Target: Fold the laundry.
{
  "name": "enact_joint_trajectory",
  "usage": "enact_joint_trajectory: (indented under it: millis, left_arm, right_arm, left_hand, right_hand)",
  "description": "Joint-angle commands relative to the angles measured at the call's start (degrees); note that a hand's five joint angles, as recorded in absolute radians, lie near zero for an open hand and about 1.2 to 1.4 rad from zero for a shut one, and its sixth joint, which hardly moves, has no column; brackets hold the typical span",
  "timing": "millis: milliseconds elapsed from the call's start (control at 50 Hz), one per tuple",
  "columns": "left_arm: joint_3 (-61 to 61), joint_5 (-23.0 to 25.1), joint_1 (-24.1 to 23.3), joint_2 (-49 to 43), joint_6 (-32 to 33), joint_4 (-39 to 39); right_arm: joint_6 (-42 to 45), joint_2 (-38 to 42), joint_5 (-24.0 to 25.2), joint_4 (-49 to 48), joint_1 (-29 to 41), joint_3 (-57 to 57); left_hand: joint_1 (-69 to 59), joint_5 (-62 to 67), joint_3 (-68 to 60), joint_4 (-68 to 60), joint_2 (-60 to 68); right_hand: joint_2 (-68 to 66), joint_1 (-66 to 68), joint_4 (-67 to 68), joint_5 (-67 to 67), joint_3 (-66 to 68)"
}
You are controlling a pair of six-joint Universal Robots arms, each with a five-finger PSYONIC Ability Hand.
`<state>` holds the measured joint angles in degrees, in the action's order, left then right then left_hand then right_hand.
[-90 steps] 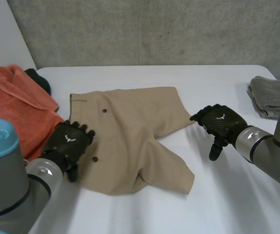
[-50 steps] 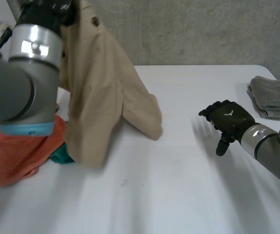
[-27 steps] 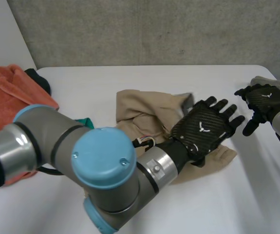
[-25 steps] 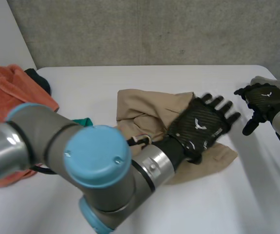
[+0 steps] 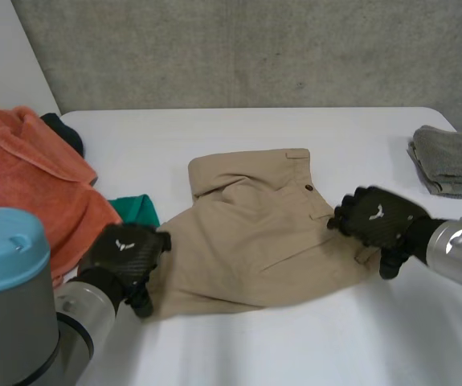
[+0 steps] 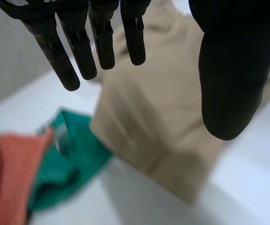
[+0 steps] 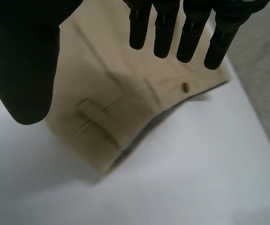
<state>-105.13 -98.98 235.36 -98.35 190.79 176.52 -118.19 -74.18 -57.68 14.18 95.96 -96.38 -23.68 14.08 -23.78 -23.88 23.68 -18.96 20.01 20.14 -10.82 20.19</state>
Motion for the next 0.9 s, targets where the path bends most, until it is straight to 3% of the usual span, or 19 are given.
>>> enact_joint_trajectory:
  millis: [20,200,280,300,340,360,420,540,680,820,900]
  left_arm:
    - [1.2,2.7,3.2,-5.8,-3.5,-1.0]
    - [2.9,2.5,2.6,-11.4,-3.1,-1.2]
    - [4.1,2.5,2.1,-13.8,-2.4,-0.6]
    - [4.8,2.5,1.9,-14.8,-1.8,-0.5]
    - [5.5,2.5,1.7,-15.5,-1.1,-0.5]
    - [6.1,2.4,1.5,-15.6,-0.7,-0.6]
    - [8.6,1.0,1.2,-14.6,0.8,-1.3]
    - [15.6,-4.1,0.8,-0.5,2.0,-4.1]
    - [28.3,-0.5,0.9,11.9,3.8,-6.3]
    - [38.6,0.5,1.2,10.7,4.2,-12.0]
    - [42.5,1.1,2.3,4.2,4.2,-14.9]
  right_arm:
    - [-0.6,4.7,-0.3,-5.8,1.7,-0.7]
    - [-2.7,9.8,-2.0,-11.4,3.2,0.4]
    - [-4.8,11.3,-2.4,-12.7,3.9,1.1]
    - [-5.6,11.6,-2.4,-13.0,4.1,1.5]
    - [-6.6,11.5,-2.4,-13.0,4.2,2.1]
    - [-7.1,11.4,-2.4,-12.9,4.2,2.3]
    - [-9.8,9.6,-2.2,-11.6,4.2,3.3]
    - [-16.5,-2.6,-2.1,-5.0,3.5,10.5]
    - [-23.1,-12.2,-2.1,4.0,0.2,23.8]
    - [-24.4,-14.1,-2.7,6.1,1.4,29.5]
    - [-23.1,-11.0,-6.4,4.6,3.2,29.8]
  left_hand:
    - [-5.4,5.0,-5.3,-5.2,5.4]
    - [-7.4,7.0,-7.3,-7.2,7.4]
    - [-19.1,18.7,-19.0,-18.9,19.1]
    - [-32.7,32.3,-32.6,-32.5,32.7]
    - [-48.7,48.3,-48.6,-48.5,48.7]
    - [-56.2,55.8,-56.1,-56.0,56.2]
    - [-56.3,55.9,-56.2,-56.1,56.3]
    - [-56.3,55.9,-56.2,-56.1,56.3]
    - [-56.3,55.9,-56.2,-56.1,56.3]
    - [-56.3,55.9,-56.2,-56.1,56.3]
    - [-56.3,55.9,-56.2,-56.1,56.3]
  right_hand:
    - [-5.3,4.3,4.2,-3.5,4.1]
    - [-8.2,7.1,7.0,-6.3,7.0]
    - [-26.1,25.1,25.0,-24.3,24.9]
    - [-43.3,42.3,42.2,-41.5,42.1]
    - [-60.6,59.5,59.4,-58.7,59.4]
    - [-61.0,60.0,59.9,-59.2,59.8]
    - [-61.0,60.0,59.9,-59.2,59.8]
    - [-61.0,60.0,59.9,-59.2,59.8]
    - [-61.0,60.0,59.9,-59.2,59.8]
    - [-61.0,60.0,59.9,-59.2,59.8]
    - [-61.0,60.0,59.9,-59.2,59.8]
